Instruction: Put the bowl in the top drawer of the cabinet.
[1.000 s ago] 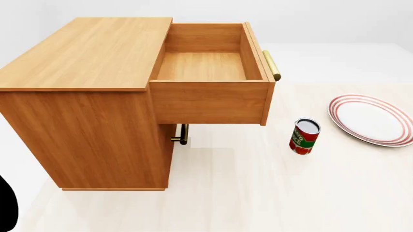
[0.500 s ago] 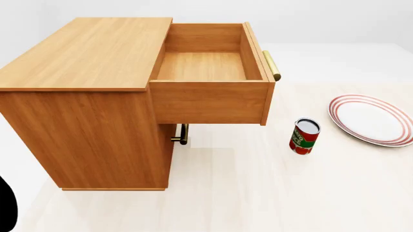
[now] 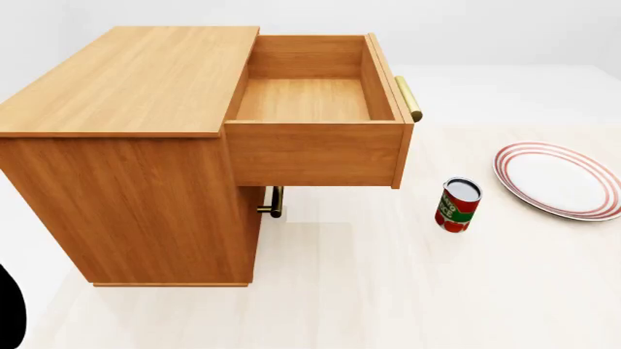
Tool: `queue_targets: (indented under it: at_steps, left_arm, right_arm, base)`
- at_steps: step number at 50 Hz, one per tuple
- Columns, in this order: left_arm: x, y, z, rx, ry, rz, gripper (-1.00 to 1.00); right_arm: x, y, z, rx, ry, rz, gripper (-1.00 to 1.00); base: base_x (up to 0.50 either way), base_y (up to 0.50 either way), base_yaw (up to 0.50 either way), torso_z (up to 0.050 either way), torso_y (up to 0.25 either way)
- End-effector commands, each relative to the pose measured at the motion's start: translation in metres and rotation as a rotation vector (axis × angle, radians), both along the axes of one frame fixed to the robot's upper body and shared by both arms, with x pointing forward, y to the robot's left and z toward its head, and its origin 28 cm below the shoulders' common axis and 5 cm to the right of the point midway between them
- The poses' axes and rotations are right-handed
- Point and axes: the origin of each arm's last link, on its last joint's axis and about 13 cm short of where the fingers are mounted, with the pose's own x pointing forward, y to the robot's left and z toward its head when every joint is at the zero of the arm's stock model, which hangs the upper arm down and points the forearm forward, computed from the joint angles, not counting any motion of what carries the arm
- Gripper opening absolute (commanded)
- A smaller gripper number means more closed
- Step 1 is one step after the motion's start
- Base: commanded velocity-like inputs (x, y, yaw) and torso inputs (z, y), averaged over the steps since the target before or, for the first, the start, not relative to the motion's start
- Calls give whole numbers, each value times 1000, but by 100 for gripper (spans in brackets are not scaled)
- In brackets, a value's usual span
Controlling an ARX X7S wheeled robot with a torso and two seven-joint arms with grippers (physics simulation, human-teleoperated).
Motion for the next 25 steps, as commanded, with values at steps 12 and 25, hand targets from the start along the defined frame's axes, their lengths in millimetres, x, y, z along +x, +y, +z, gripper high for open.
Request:
queue_targets:
  at_steps: [12, 25]
  left_arm:
    - [4, 0, -3, -3, 5, 0, 100]
    - [0, 0, -1, -5, 9, 3, 100]
  right_arm:
    - [9, -2, -29, -64, 21, -40, 100]
    - [12, -4, -44, -93, 39, -94, 100]
  base:
    - [0, 0, 0, 0, 0]
    - [0, 0, 0, 0, 0]
